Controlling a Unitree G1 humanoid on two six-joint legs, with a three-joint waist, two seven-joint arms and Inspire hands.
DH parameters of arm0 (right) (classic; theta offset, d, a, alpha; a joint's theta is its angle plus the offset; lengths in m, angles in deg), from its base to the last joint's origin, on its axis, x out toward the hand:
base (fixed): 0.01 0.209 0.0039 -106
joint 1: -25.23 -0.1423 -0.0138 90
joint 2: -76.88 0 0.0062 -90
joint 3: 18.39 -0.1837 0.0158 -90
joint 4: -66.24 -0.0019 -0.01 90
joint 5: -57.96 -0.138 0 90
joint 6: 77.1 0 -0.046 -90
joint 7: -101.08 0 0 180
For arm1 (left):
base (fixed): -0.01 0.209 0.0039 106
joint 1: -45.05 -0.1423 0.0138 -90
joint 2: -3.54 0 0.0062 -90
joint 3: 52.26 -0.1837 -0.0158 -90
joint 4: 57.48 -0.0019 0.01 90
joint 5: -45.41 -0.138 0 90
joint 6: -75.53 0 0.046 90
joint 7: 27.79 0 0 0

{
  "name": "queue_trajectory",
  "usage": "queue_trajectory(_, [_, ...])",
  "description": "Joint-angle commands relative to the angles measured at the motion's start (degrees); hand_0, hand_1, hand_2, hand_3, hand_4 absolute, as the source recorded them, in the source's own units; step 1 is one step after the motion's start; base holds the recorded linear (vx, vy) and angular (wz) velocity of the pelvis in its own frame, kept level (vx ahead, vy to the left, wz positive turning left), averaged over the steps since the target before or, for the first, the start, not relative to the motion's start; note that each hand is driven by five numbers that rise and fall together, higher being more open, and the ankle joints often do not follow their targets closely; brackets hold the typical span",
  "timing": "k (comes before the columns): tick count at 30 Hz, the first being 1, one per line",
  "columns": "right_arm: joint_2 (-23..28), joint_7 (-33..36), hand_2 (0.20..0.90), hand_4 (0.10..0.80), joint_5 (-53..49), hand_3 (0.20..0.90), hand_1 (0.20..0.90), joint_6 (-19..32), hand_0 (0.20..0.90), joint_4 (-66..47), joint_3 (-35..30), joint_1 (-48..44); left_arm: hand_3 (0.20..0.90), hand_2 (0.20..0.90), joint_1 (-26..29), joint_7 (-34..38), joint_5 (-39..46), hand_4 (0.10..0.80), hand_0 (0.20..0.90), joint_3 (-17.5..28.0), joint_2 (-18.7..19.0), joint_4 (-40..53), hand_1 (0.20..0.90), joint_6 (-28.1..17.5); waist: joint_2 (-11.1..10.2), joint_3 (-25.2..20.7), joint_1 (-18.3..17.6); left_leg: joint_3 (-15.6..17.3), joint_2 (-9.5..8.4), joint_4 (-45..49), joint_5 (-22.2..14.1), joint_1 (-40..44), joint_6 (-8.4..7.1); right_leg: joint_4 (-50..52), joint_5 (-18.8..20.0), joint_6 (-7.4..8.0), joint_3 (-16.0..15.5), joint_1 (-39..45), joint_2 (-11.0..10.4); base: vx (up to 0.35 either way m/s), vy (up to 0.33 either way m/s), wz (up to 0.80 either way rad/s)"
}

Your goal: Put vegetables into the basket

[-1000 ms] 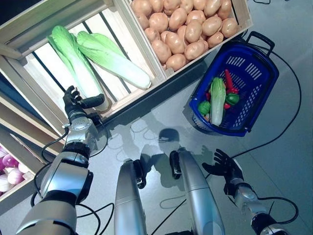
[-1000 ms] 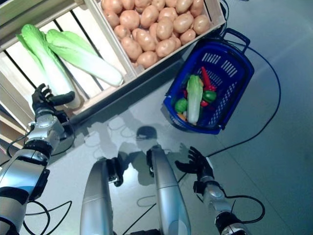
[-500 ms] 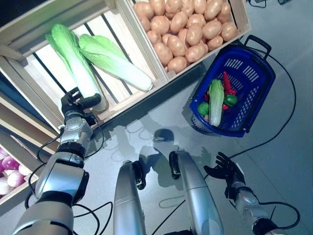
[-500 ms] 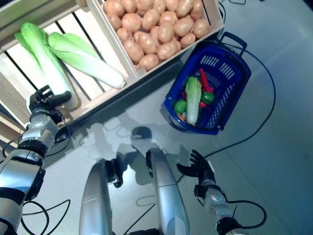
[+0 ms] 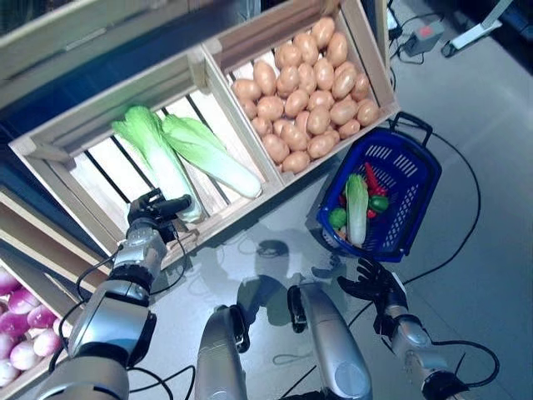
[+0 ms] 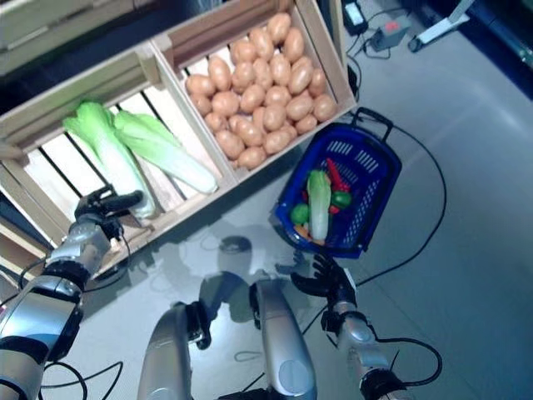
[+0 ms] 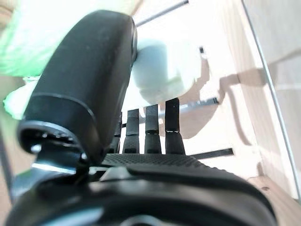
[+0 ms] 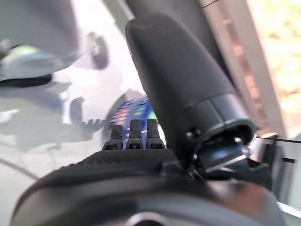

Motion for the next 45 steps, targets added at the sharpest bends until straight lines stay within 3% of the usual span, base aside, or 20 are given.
queue_trajectory(1, [0.0,0.2,0.9,0.8,2.3,0.9,0.9,1.7,0.9,-5.2,-0.5,5.0,0.3,0.3,-4.4,1.3,-5.3,0.4,0.3,3.2,-1.8,7.5,0.3,-6.6,3.6,-11.8,0.3,2.4,-1.74,-5.3,5.5,4.7,5.28,-11.7,7.4,-1.63,-1.4,7.8,-2.4,0.036,-0.035,0.02])
queue_trajectory(5, [-1.4,0.8,0.9,0.8,2.5,0.9,0.9,1.9,0.9,-8.7,-0.8,6.1,0.3,0.3,-11.0,3.7,-9.4,0.4,0.3,4.0,-3.7,10.7,0.3,-6.6,4.0,-14.1,1.6,2.1,-2.7,-9.1,6.1,9.3,5.37,-15.4,7.8,-1.34,-2.3,13.2,-2.9,0.011,-0.021,0.04])
queue_trajectory(10, [-3.5,2.7,0.9,0.8,3.1,0.9,0.9,3.0,0.9,-12.1,-1.5,6.5,0.3,0.3,-19.4,8.9,-16.8,0.4,0.3,5.4,-6.4,14.8,0.3,-11.9,4.7,-17.1,3.4,1.6,-4.11,-18.7,9.7,17.4,4.7,-25.0,10.2,-0.75,-3.6,22.4,-2.9,0.037,-0.011,-0.04])
queue_trajectory(12, [-4.4,-1.4,0.9,0.8,-0.6,0.9,0.9,4.9,0.9,-13.7,-2.0,6.5,0.3,0.3,-22.1,11.3,-19.5,0.4,0.3,5.3,-8.2,18.4,0.3,-14.4,5.0,-18.6,4.2,1.6,-4.7,-24.2,13.0,20.2,4.41,-31.0,12.9,-0.56,-4.5,25.8,-2.7,-0.006,0.003,0.03])
queue_trajectory(15, [-5.1,-1.5,0.9,0.8,1.3,0.9,0.9,8.2,0.9,-14.3,-2.3,6.0,0.3,0.3,-24.3,12.9,-21.6,0.4,0.3,5.3,-10.8,21.0,0.3,-17.4,5.4,-20.2,5.1,1.1,-5.56,-30.1,14.9,23.9,3.74,-37.5,15.1,0.23,-5.0,30.0,-2.4,0.044,0.016,0.11])
queue_trajectory(21, [-6.0,-7.8,0.9,0.8,-4.0,0.9,0.9,8.6,0.9,-15.5,-3.0,3.8,0.3,0.3,-28.0,11.7,-24.4,0.4,0.3,3.0,-13.6,29.5,0.3,-21.4,5.8,-23.2,7.4,0.1,-6.41,-40.0,17.2,27.9,3.0,-47.1,19.9,1.71,-5.7,34.1,-1.9,0.019,0.007,0.11])
queue_trajectory(28, [-5.6,-9.9,0.9,0.8,-5.2,0.9,0.9,5.7,0.9,-14.3,-3.3,0.7,0.3,0.3,-30.4,2.4,-21.1,0.4,0.3,1.4,-14.6,36.9,0.3,-21.7,5.6,-25.4,9.9,-1.2,-6.39,-48.0,19.9,30.4,2.84,-53.9,23.2,2.55,-6.7,36.6,-1.3,0.005,-0.01,0.07])
queue_trajectory(33, [-4.1,-15.3,0.9,0.8,-13.3,0.9,0.9,-0.8,0.9,-14.4,-4.5,-4.5,0.3,0.3,-30.0,-1.2,-25.1,0.4,0.3,-1.7,-13.7,42.1,0.3,-21.3,5.0,-26.3,11.8,-2.0,-6.34,-52.8,21.6,31.8,2.92,-56.9,24.7,3.07,-7.5,37.1,-0.8,0.018,-0.023,0.1])
queue_trajectory(40, [-2.5,-21.9,0.9,0.8,-18.6,0.9,0.9,-5.5,0.9,-20.1,-4.8,-9.6,0.3,0.3,-29.6,-4.2,-30.3,0.4,0.3,-4.7,-12.0,46.4,0.3,-20.6,4.4,-26.8,12.5,-1.2,-6.3,-53.2,21.4,31.8,3.33,-56.9,24.9,3.44,-7.5,36.7,-0.9,0.029,-0.015,0.05])
queue_trajectory(45, [-1.1,-20.0,0.9,0.8,-18.8,0.9,0.9,-6.9,0.9,-20.6,-4.3,-15.9,0.3,0.3,-27.7,-5.8,-30.9,0.4,0.3,-7.8,-11.7,45.7,0.3,-20.6,3.9,-27.2,12.8,-1.1,-6.41,-53.4,21.0,31.8,3.49,-56.9,24.9,3.83,-7.3,36.5,-0.9,0.043,-0.004,-0.01])
